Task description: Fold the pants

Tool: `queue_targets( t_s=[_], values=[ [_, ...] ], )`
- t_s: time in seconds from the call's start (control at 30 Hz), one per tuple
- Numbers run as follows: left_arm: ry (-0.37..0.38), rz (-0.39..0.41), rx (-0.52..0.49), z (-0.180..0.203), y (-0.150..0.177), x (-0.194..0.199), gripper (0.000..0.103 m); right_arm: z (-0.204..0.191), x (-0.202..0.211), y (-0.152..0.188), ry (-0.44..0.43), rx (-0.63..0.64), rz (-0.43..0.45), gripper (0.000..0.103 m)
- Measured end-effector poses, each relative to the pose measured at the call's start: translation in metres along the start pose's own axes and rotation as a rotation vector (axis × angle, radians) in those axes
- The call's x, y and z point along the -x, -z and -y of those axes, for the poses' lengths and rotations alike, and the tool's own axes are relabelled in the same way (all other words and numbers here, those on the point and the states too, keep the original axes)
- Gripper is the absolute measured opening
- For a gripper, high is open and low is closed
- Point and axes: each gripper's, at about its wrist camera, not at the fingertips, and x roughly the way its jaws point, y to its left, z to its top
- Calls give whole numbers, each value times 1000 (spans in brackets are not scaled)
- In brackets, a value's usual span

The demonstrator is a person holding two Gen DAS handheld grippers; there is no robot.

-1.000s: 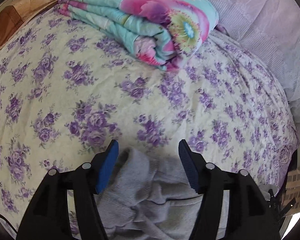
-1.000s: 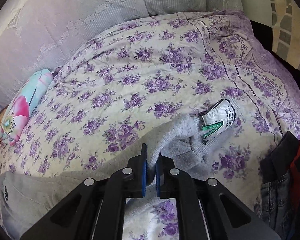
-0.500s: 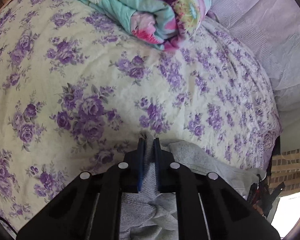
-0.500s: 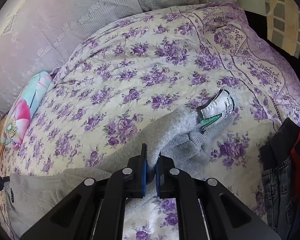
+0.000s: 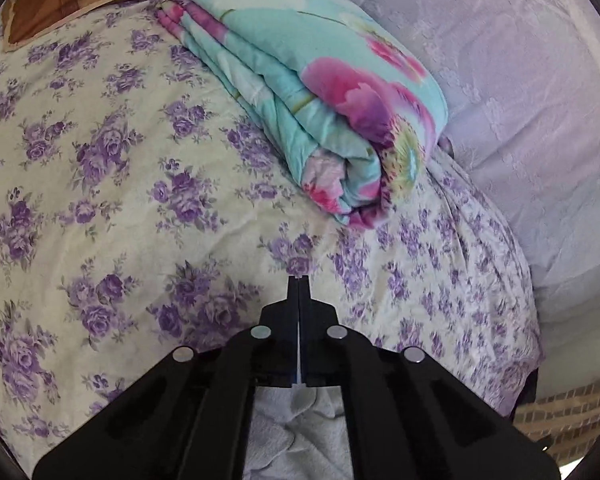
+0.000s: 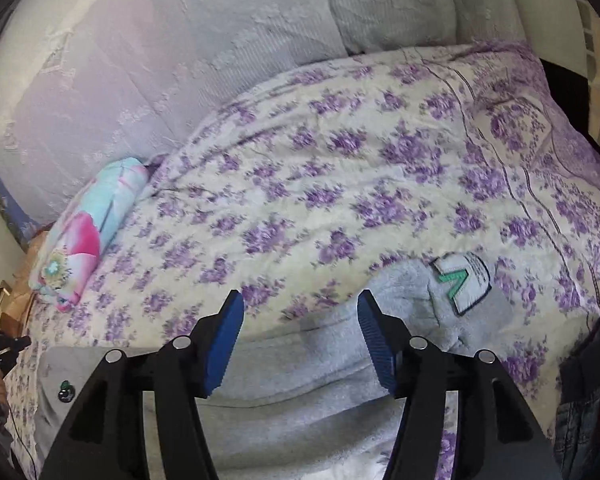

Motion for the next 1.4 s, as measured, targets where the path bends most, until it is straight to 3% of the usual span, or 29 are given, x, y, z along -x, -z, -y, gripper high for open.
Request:
queue_targets(
  t_s=[0.03, 0.13, 0.17, 0.2, 0.3, 0.4, 0.47, 0.6, 0.63, 0.67, 0.83, 0.87, 1.0, 1.1, 1.13, 1.23, 1.3, 1.4],
  values=[
    [-5, -6, -18, 0, 7, 5, 0, 1, 8, -3, 27, 22, 18, 59],
    [-14, -25, -37, -12, 30, 22, 30, 32, 23, 8, 85, -45, -1, 56],
    [-27, -28, -41, -17, 39, 28, 36, 49, 25, 17, 105, -110, -27, 42],
    [-42, -35, -52, -22, 48, 32, 36, 69, 29, 29, 112, -195, -49, 36],
    [-77, -73, -59, -40, 76, 42, 37, 109, 32, 67, 74, -415, -97, 35],
    [-91, -123, 10, -64, 100, 45, 37, 120, 18, 85, 23, -525, -113, 34],
    [-102, -138, 57, -76, 112, 47, 38, 115, 6, 86, -24, -538, -103, 35],
    [-114, -158, 90, -86, 128, 53, 43, 98, -31, 85, -71, -545, -173, 35],
    [-116, -163, 90, -86, 130, 54, 45, 96, -33, 84, -62, -543, -172, 21],
    [-117, -166, 88, -85, 133, 56, 46, 93, -30, 82, -62, -538, -151, 4],
    [-86, -191, 73, -76, 145, 56, 50, 77, 32, 61, -57, -409, -7, 4],
    [-79, -197, 72, -75, 147, 54, 54, 81, 36, 63, -44, -402, -22, 4],
    [-83, -196, 76, -75, 150, 41, 61, 104, 1, 93, 36, -420, -246, 5],
    [-83, -183, 89, -73, 149, 37, 61, 100, 19, 95, 29, -446, -175, 19],
    [-80, -179, 85, -71, 149, 37, 61, 97, 28, 93, 26, -440, -147, 29],
    [-44, -170, 93, -70, 149, 36, 42, 86, 57, 85, 50, -362, -92, 33],
    [-13, -165, 117, -72, 149, 37, 24, 84, 81, 86, 41, -335, -68, 33],
    [20, -150, 148, -75, 150, 40, 17, 84, 116, 99, 29, -306, -59, 38]
  ],
)
